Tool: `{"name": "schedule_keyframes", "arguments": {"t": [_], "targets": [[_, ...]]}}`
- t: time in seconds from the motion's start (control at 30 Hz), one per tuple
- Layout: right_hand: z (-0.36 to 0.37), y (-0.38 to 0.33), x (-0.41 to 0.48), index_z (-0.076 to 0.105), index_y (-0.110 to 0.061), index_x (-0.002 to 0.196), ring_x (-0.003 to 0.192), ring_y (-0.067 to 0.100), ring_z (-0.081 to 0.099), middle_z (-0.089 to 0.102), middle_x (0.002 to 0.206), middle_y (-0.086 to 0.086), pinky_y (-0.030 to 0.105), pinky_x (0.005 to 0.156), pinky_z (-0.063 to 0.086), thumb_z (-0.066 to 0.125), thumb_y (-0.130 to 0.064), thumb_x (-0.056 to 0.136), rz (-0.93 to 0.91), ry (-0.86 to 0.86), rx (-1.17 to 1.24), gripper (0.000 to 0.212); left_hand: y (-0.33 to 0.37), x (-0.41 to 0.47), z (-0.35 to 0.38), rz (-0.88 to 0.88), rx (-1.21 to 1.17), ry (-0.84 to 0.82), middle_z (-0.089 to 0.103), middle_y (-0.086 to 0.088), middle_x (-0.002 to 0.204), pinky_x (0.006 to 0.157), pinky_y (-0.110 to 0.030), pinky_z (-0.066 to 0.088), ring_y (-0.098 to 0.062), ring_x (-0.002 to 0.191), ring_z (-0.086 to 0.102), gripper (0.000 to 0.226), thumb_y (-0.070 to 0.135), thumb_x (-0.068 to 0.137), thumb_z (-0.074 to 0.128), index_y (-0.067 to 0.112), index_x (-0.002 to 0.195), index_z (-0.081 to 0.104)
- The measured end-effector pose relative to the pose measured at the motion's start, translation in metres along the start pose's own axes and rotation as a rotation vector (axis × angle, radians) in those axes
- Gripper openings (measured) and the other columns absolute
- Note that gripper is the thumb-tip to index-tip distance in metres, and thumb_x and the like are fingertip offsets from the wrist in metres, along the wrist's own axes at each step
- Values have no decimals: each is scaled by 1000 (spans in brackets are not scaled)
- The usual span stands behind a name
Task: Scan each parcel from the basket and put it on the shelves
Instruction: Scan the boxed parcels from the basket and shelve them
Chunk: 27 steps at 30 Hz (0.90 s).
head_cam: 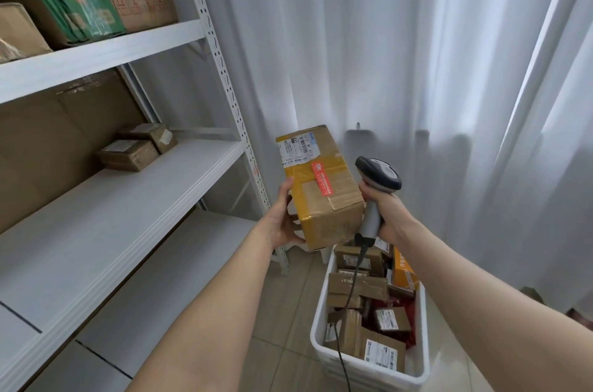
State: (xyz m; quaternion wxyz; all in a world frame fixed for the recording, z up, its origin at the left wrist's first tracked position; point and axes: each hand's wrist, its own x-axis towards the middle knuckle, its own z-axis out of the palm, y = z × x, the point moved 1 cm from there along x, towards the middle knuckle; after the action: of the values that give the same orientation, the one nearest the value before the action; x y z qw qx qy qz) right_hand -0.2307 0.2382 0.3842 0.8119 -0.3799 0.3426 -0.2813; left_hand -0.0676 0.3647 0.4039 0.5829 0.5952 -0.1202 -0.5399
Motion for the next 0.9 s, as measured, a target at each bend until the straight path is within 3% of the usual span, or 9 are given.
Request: {"name": "schedule_keyframes", "arguments": {"t": [0.1,0.23,0.3,0.37,0.47,0.57,0.63,0.77,0.9], "targets": [[-5,3,2,57,-15,122,112,34,56,60,125,15,49,93,49,72,-28,85,24,56,-112,42,0,5,-10,20,-112,-122,63,-14,126,98,-63,39,-37,116,56,72,72,72,53,27,128,56],[-6,6,1,54,-13,129,114,34,56,60,127,14,53,100,47,76,-19,82,-1,23,-231,52,8,6,-15,96,-194,-4,70,-9,89,75,-38,53,-25,80,67,28,33,90,44,21,111,60],[-3,5,1,55,-11,129,117,33,55,61,125,13,54,104,43,75,-10,81,-74,64,-220,52,13,7,-14,165,-84,52,66,-7,89,70,-36,52,-22,79,64,29,14,91,40,23,112,57],[-2,4,2,56,-9,127,117,33,56,64,123,12,55,105,43,73,-5,82,-121,81,-184,48,19,9,-15,280,49,154,62,-4,93,68,-34,50,-19,83,61,48,0,87,38,31,122,50],[0,3,3,57,-11,123,114,32,59,66,120,12,55,102,45,69,0,84,-163,110,-184,42,25,8,-12,268,196,206,60,4,104,87,-43,45,-20,107,53,24,32,91,59,31,115,56],[6,3,3,58,-17,112,110,31,60,67,112,8,55,101,46,67,3,85,-202,129,-210,34,29,4,-7,179,316,164,53,1,126,101,-53,33,-21,112,44,82,67,64,66,24,132,45],[9,2,2,58,-22,105,107,28,61,67,106,4,54,100,47,66,3,85,-221,131,-215,33,31,3,-2,202,344,143,49,0,131,89,-45,38,-21,108,47,96,61,64,70,28,142,27],[6,2,2,59,-15,116,111,30,58,66,116,10,53,103,45,68,-2,86,-203,126,-152,34,30,6,0,293,287,211,54,-2,126,66,-33,44,-15,95,55,69,36,79,74,30,133,31],[5,13,-4,55,-15,121,107,29,53,58,116,9,49,100,45,72,-16,85,-107,184,11,39,27,7,6,394,93,301,54,-1,130,90,-48,45,-24,113,52,78,36,75,77,32,137,31]]}}
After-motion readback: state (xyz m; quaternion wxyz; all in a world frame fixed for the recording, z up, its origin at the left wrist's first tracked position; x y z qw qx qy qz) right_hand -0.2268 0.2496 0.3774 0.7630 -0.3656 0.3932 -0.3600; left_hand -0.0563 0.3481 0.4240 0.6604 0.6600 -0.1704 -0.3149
